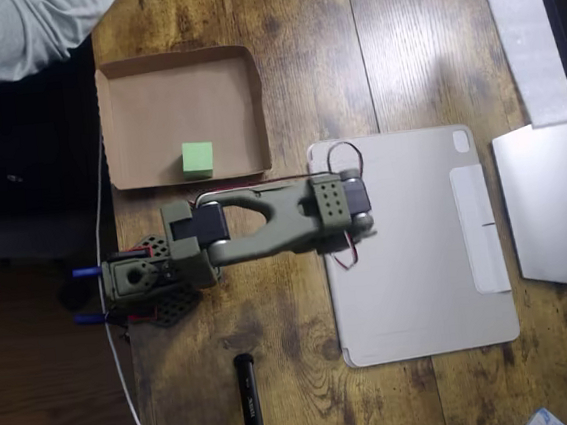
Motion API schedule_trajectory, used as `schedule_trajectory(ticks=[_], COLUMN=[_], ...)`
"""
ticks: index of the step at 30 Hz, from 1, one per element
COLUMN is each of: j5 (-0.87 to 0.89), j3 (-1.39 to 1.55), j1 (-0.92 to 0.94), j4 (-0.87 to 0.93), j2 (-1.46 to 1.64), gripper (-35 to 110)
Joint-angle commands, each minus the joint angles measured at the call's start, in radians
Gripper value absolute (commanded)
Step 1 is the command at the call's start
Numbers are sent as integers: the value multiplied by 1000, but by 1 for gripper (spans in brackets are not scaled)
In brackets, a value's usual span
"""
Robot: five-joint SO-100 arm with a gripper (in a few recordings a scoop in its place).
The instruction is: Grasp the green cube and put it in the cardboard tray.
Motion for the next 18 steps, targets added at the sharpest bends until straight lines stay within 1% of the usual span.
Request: schedule_trajectory(ticks=[1,4,18], j5=[20,64,35], j3=[5,12,3], j1=[31,34,49], j4=[9,3,8], j2=[6,2,3], gripper=[0,0,0])
